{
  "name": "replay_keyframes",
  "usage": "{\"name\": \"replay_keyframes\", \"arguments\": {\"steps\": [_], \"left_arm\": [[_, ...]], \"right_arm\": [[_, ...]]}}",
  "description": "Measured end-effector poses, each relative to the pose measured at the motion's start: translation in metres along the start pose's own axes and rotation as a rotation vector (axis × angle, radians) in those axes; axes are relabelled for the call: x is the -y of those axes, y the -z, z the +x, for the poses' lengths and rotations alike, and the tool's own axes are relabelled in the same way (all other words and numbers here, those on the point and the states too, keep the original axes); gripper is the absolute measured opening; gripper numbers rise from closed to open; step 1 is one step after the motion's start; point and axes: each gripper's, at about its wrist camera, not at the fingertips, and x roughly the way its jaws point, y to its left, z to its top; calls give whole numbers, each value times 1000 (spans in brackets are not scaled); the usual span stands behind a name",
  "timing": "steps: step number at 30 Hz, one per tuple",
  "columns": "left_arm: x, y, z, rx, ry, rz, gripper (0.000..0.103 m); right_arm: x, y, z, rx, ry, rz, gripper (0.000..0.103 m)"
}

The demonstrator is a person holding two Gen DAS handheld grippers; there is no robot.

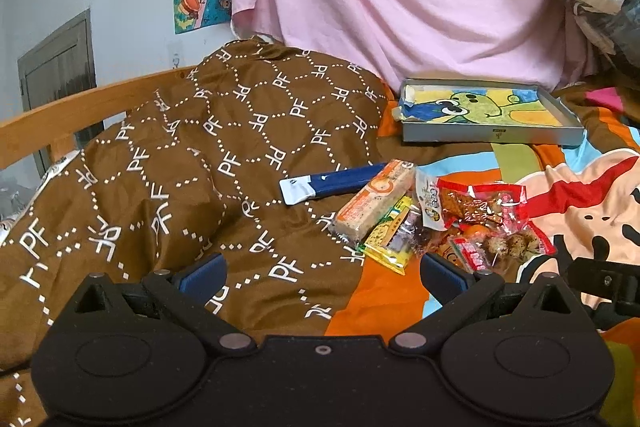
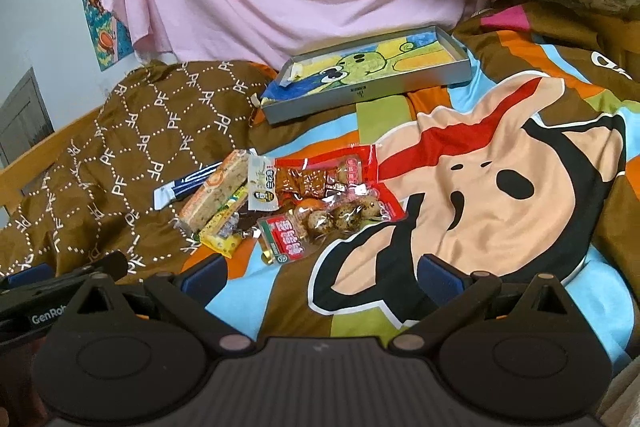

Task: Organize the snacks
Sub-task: 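Move the left tool toward the red packet while the right tool approaches the egg packet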

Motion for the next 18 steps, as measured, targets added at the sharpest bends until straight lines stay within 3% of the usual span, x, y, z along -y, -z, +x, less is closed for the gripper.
{"name": "replay_keyframes", "arguments": {"steps": [5,11,18], "left_arm": [[11,-7,-12,25,-30,35,102],[19,-22,-12,-3,-63,57,102],[4,-49,19,-50,-146,-20,102]], "right_arm": [[7,-2,-7,18,-5,24,103],[17,-11,-13,41,-8,46,103],[23,-22,1,-6,-38,48,103]]}}
